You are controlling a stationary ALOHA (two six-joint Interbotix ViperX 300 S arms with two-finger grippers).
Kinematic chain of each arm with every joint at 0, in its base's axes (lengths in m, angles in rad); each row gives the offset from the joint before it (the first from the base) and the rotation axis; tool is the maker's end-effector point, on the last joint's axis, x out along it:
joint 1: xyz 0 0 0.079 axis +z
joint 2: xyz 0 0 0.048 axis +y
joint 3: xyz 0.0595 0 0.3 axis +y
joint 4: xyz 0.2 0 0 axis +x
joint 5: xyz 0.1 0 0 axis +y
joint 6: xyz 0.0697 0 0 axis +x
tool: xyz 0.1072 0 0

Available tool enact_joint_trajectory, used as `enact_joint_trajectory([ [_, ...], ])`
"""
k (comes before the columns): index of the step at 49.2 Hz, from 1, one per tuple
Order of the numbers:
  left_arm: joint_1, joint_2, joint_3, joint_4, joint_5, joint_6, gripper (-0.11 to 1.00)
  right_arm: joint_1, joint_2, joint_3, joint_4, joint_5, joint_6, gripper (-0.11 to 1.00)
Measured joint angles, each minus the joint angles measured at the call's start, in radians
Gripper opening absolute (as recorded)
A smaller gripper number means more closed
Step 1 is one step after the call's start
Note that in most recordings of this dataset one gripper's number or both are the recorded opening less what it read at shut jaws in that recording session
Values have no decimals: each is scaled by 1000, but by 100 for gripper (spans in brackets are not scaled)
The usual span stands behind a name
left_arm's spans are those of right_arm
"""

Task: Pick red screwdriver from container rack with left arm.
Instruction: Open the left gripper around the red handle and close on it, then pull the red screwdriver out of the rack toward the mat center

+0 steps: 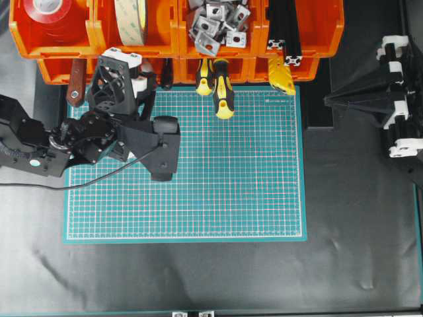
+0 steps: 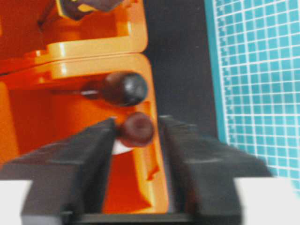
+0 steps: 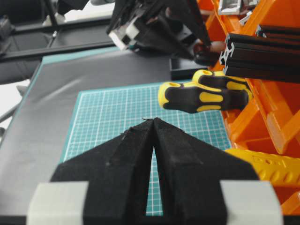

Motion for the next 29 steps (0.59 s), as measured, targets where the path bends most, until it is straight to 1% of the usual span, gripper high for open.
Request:
enact_joint_trajectory([
  [10,-14,2,-29,-2,34,21,26,2,-8,-2,0,-2,8,0],
  [15,-35,2,-51,-2,57,48,26,2,-12,-2,2,-2,8,0],
  [21,-94,-8,-92,-2,78,100,26,0,-15,-2,2,-2,8,0],
  [29,-193,-43,-156,-2,115,132,26,2,-15,-2,0,0,8,0],
])
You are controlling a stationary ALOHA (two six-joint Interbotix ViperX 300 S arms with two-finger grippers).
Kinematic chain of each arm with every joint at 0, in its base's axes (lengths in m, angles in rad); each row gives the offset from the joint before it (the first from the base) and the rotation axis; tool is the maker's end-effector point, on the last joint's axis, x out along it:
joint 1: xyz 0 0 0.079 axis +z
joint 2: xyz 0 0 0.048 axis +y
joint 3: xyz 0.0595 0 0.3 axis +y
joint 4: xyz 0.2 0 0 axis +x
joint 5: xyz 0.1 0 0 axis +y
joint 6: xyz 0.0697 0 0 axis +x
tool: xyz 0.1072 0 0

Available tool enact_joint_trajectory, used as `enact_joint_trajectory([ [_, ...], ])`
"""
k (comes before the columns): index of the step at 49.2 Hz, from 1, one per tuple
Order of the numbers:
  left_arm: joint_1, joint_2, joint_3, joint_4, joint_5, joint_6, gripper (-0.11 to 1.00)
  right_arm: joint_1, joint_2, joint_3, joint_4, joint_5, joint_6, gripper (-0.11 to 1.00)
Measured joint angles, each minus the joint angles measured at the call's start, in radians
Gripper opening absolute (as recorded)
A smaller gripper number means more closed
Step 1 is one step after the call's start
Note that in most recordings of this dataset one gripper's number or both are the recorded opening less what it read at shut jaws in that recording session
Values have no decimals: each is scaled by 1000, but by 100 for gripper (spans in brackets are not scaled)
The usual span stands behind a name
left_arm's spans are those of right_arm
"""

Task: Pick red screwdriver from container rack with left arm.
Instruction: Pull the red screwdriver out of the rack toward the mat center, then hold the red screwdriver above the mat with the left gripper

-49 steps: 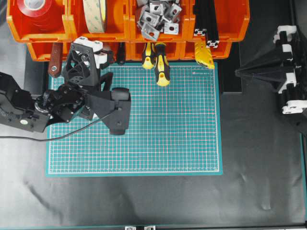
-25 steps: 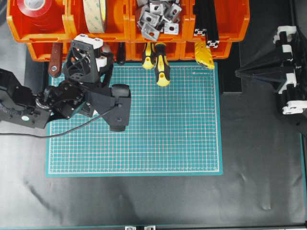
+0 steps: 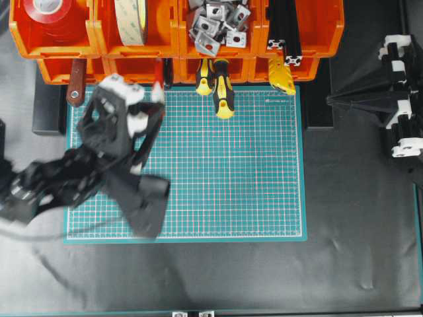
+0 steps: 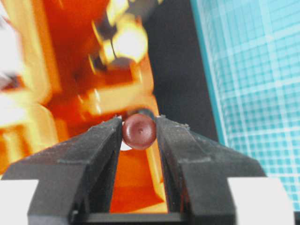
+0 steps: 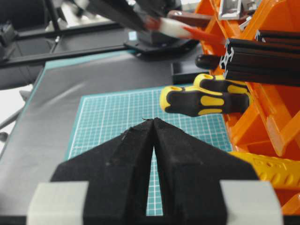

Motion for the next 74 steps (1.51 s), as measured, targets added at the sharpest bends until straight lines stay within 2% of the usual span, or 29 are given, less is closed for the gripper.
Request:
enact_joint_trajectory([
  [16,-232,11,-156,0,104,44,26,0,0,2,0,0,2,0],
  [23,-291,86,-236,0,133,52,26,-2,-8,2,2,0,5,0],
  [30,-322,167,-284,0,110,54,26,0,-15,2,2,3,28,0],
  [39,-318,232,-282,0,17,51,26,0,-31,3,0,54,91,0],
  [46,-284,247,-209,0,-40,46,26,0,-48,2,2,97,130,0],
  [60,-133,245,23,0,-314,32,26,0,-61,2,0,106,135,0],
  [74,-40,242,104,0,-439,-9,26,0,-74,2,2,106,135,0],
])
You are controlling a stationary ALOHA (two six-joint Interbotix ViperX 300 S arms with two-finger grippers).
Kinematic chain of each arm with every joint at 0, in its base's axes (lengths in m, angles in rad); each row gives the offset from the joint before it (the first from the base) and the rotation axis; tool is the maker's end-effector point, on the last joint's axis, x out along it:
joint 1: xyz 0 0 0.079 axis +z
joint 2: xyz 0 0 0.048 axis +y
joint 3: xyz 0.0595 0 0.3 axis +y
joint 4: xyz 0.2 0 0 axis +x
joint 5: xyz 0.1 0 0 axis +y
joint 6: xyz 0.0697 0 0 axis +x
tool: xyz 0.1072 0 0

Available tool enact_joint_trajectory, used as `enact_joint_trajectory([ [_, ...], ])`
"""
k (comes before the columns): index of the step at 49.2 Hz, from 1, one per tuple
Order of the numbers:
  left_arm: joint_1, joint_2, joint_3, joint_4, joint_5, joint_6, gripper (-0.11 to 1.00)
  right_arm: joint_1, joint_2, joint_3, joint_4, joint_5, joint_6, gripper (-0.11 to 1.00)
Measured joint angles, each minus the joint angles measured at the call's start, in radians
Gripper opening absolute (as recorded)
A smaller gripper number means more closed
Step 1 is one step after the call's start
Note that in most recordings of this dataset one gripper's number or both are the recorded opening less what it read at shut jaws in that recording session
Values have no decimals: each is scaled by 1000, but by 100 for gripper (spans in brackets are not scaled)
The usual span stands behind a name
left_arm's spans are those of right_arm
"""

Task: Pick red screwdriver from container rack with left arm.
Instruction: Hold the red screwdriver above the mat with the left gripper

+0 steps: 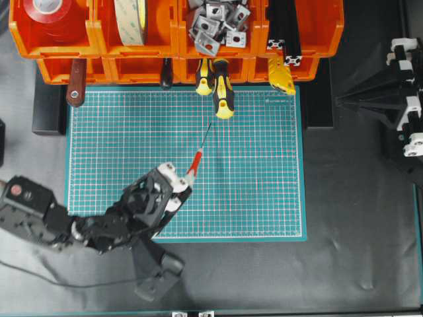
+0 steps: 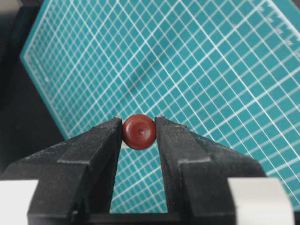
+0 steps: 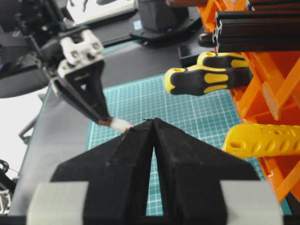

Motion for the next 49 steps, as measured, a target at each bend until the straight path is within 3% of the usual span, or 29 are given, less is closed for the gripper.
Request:
enact_joint_trajectory([
  [18,35,0,15,0,-64,-17,26,-6,0,0,0,0,0,0],
  [28,35,0,21,0,-83,-74,26,-6,0,0,0,0,0,0],
  [30,35,0,26,0,-84,-97,30,-8,0,0,0,0,0,0],
  [37,43,0,49,0,-91,-198,71,-8,0,0,0,0,0,0],
  [41,49,0,69,0,-117,-258,87,-8,0,0,0,0,0,0],
  [49,54,-18,97,0,-144,-396,88,-8,0,0,0,2,0,0],
])
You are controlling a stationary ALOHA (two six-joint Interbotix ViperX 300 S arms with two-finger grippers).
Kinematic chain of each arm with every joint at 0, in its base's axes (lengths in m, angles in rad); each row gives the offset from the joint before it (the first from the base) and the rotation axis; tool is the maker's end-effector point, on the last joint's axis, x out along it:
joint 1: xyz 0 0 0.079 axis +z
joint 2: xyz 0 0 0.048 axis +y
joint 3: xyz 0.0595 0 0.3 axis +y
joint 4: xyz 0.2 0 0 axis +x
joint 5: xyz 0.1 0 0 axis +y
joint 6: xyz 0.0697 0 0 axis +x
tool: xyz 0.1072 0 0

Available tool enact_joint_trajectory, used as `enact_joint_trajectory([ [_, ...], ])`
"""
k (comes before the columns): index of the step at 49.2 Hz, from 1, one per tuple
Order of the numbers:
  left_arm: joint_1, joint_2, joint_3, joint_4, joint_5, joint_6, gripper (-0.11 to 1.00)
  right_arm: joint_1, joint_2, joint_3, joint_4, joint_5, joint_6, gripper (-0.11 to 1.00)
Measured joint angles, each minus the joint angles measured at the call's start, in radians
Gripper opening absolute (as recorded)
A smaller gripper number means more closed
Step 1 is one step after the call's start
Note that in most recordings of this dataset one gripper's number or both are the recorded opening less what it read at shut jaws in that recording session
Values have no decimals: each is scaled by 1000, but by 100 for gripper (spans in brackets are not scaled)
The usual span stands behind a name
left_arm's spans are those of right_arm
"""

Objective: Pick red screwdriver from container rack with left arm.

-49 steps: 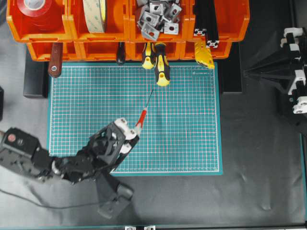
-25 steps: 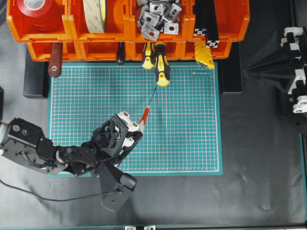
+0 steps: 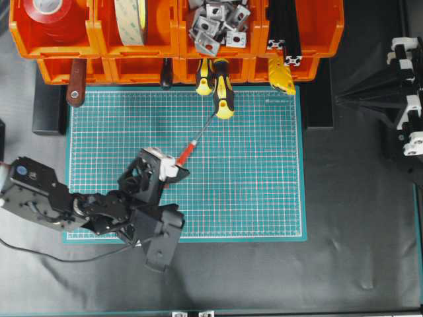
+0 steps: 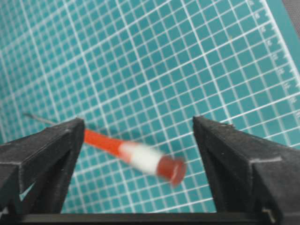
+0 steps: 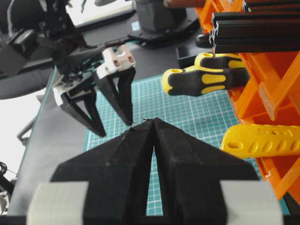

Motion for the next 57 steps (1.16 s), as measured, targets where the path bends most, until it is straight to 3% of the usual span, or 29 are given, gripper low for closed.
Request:
enact_joint_trajectory([
  [12,-2,-167,25,0,12,-155,87,0,0,0,0,0,0,0],
  [33,0,-666,195,0,3,-344,86,0,-3,0,0,17,0,0],
  [42,0,-811,281,0,-18,-354,86,0,-12,0,0,32,0,0],
  [57,9,-904,330,0,-18,-360,86,0,-23,0,0,34,0,0],
])
